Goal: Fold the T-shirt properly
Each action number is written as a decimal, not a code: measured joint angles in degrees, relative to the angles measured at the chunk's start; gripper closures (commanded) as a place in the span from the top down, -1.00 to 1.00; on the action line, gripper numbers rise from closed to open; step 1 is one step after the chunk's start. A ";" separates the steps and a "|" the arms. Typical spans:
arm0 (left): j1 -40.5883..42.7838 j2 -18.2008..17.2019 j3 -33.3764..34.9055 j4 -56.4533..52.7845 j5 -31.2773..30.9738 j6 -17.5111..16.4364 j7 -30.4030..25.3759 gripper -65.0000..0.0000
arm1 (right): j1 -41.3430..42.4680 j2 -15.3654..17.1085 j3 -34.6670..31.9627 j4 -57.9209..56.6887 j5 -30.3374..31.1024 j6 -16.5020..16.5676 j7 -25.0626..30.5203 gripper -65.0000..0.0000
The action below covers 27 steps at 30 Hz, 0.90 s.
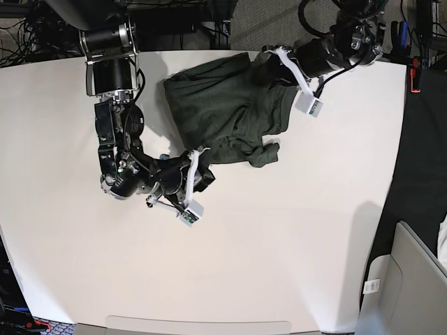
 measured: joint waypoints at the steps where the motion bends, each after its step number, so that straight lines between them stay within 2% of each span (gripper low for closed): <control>1: -0.81 0.63 1.05 -0.02 -1.68 -0.09 -0.07 -0.79 | 0.28 -0.70 -0.02 0.00 -0.81 0.07 0.39 -0.70; 4: -2.58 0.79 3.48 0.09 -4.98 -0.15 -0.42 -0.79 | 1.44 -2.97 0.02 -0.92 -7.26 0.07 0.39 -0.70; 7: -2.71 0.39 5.77 0.09 -7.67 -0.26 -0.37 -0.79 | 2.80 -5.99 0.04 -2.51 -11.23 0.02 0.42 -0.70; 10: -2.62 1.40 7.69 0.09 -8.11 -0.26 -0.17 -0.79 | 3.58 -9.16 -0.09 -4.52 -17.38 0.24 2.82 -0.70; 13: -2.56 1.31 7.69 0.07 -8.09 -0.20 -0.35 -0.79 | 3.43 -10.69 -0.11 -6.84 -22.93 0.26 4.72 -0.70; 18: -2.71 1.20 7.80 -2.14 -8.07 -0.07 -0.37 -0.79 | 2.82 -10.36 -0.20 -10.45 -24.74 0.22 4.66 -0.70; 23: -3.54 -0.76 7.82 -5.18 -8.00 0.04 -0.35 -0.79 | 2.82 -10.47 -5.22 -11.15 -24.44 0.20 4.76 -0.70; 27: -4.28 -0.68 7.80 -8.00 -8.11 0.09 -0.59 -0.79 | 1.49 -10.38 -6.29 -10.91 -24.22 0.24 3.96 -0.70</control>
